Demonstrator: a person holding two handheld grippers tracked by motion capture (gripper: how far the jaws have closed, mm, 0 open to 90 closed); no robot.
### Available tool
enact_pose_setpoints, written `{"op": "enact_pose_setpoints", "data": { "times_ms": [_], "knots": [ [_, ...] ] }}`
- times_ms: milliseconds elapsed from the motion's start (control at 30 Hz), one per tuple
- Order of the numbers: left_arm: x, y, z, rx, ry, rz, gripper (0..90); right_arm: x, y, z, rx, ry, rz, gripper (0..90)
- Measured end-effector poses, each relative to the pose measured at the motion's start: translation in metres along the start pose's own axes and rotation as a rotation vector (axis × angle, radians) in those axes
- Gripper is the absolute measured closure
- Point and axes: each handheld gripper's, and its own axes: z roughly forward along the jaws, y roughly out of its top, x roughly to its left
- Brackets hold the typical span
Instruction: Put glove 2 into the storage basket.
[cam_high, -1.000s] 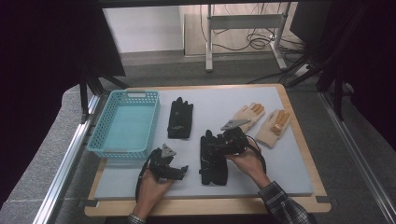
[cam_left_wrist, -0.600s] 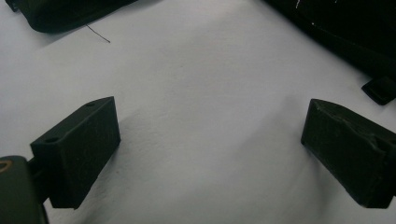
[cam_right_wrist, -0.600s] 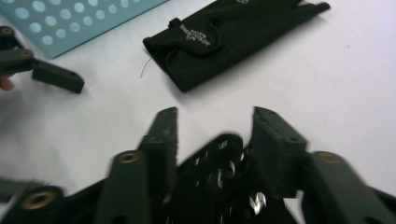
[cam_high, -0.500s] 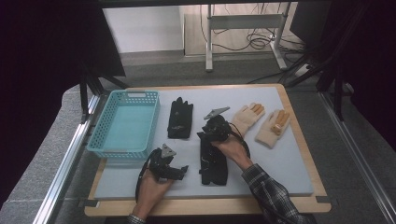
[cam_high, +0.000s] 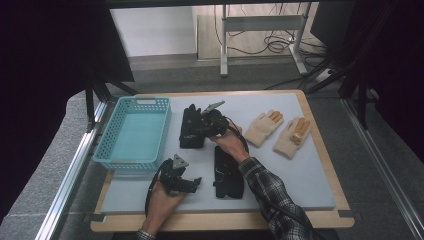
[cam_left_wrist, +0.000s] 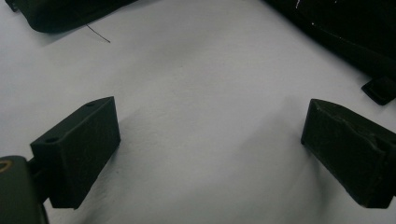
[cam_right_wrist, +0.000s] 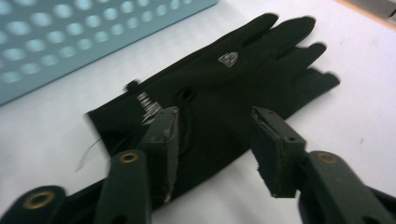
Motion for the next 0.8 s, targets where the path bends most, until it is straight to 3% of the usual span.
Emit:
{"op": "enact_pose_setpoints", "data": {
  "times_ms": [200, 400, 567, 733, 800],
  "knots": [
    [0.0, 0.0, 0.0, 0.0, 0.0, 0.0, 4.6, -0.008, 0.009, 0.026, 0.008, -0.023, -0.012, 40.9],
    [0.0, 0.0, 0.0, 0.0, 0.0, 0.0, 4.6, -0.014, 0.011, 0.048, 0.05, -0.052, -0.042, 38.5],
    [0.0, 0.0, 0.0, 0.0, 0.0, 0.001, 4.6, -0.022, 0.009, 0.051, 0.041, 0.02, 0.031, 53.9],
    [0.0, 0.0, 0.0, 0.0, 0.0, 0.001, 4.6, -0.024, 0.01, 0.048, 0.06, 0.004, 0.059, 74.7],
    [0.0, 0.0, 0.0, 0.0, 0.0, 0.001, 4.6, -0.022, 0.01, 0.047, 0.063, -0.005, 0.051, 78.5]
  ]
}}
